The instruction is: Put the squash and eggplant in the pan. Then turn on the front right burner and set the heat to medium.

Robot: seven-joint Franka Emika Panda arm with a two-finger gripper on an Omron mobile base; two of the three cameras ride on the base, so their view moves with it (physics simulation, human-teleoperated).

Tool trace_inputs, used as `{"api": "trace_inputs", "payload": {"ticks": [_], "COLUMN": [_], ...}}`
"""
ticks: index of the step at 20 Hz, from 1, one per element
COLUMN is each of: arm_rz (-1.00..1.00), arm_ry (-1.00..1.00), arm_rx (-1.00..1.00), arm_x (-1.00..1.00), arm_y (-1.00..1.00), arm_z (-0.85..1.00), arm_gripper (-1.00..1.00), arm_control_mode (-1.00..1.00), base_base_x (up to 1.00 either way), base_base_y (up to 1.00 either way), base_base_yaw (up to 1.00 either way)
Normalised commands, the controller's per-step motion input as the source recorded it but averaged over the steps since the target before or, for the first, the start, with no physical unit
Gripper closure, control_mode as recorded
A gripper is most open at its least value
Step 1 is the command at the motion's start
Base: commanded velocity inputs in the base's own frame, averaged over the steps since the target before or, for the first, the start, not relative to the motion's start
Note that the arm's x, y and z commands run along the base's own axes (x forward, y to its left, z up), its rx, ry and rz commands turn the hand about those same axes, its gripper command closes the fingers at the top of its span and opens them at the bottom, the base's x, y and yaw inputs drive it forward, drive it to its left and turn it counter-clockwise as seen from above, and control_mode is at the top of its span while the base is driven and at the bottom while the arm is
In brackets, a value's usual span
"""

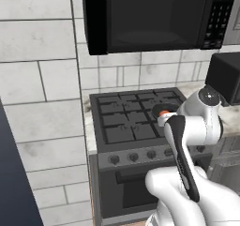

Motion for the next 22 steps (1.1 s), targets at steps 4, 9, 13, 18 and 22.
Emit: {"api": "trace_inputs", "payload": {"ticks": [4, 9, 13, 18, 22], "arm_rz": [0.00, 0.07, 0.00, 0.00, 0.00], "arm_ry": [0.00, 0.00, 0.00, 0.00, 0.00], "arm_rx": [0.00, 0.00, 0.00, 0.00, 0.00], "arm_x": [0.00, 0.12, 0.00, 0.00, 0.00], "arm_y": [0.00, 0.00, 0.00, 0.00, 0.00], "arm_z": [0.00, 0.00, 0.00, 0.00, 0.00], "arm_gripper": [-1.00, -1.00, -1.00, -1.00, -1.00], "arm_control_mode": [1.00, -1.00, -1.00, -1.00, -1.00], "base_base_x": [0.23, 0.00, 0.00, 0.00, 0.00], "base_base_y": [0.06, 0.00, 0.00, 0.00, 0.00], "base_base_yaw": [0.05, 0.00, 0.00, 0.00, 0.00]}}
